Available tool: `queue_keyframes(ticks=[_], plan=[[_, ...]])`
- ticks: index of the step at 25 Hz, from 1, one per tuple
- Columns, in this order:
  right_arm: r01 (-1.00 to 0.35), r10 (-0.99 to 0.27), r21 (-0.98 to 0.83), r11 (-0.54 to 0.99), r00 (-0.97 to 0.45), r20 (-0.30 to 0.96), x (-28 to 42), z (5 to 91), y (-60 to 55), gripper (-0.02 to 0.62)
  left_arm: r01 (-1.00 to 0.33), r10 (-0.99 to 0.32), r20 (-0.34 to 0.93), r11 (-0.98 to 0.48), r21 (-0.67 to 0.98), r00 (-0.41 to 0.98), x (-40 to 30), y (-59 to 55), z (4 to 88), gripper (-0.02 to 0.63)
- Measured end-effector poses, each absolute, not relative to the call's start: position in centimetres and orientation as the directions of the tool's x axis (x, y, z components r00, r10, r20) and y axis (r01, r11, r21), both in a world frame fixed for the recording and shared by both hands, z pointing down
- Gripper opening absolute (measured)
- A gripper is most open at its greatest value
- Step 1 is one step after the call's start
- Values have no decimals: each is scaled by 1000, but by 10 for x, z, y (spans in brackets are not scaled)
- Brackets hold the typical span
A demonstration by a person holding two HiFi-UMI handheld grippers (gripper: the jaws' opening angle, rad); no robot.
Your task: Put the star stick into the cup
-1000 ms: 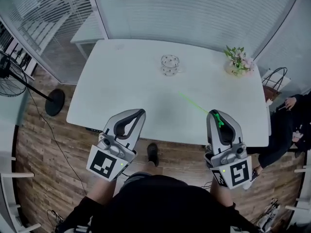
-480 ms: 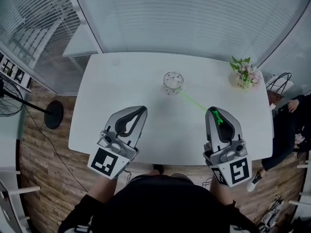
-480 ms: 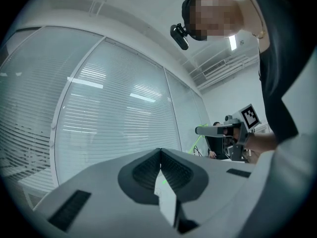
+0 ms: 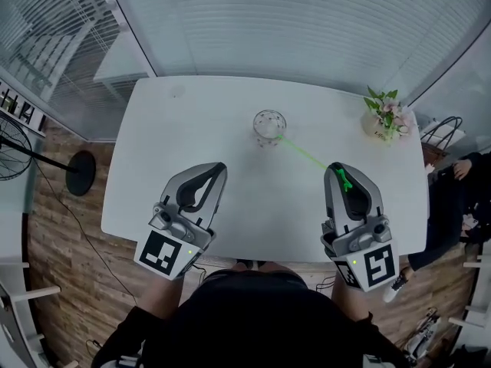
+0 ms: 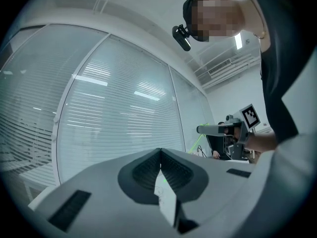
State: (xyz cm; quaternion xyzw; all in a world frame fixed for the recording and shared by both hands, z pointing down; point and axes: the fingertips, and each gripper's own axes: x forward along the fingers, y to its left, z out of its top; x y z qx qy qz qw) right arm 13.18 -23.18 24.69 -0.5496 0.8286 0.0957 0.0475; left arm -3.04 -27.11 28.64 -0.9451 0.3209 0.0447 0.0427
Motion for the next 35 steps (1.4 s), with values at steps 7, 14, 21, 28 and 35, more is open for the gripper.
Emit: queue_keyframes(ticks=[7,14,21,28,35], plan=[[-908,-893,113,404,-418,-164,142,252,-238,23,-638,-629,-121,-768,-55,768,-23,-270,282,14],[-895,-883,122,429,-444,-154,143,257,-250,23,-658,-650,-114,-751,-53,751,-23,-273,284,14],[-875,-864,118,470,-483,-141,143,267,-270,23,-677,-671,-103,-734,-40,734,-22,-277,292,14],[-849,-848,130,512,-524,-85,134,294,-295,23,-706,-702,-81,-707,-42,707,-30,-281,299,14],[-836,-838,123,534,-543,-52,124,311,-315,23,-724,-721,-69,-689,-41,690,-39,-282,301,14]])
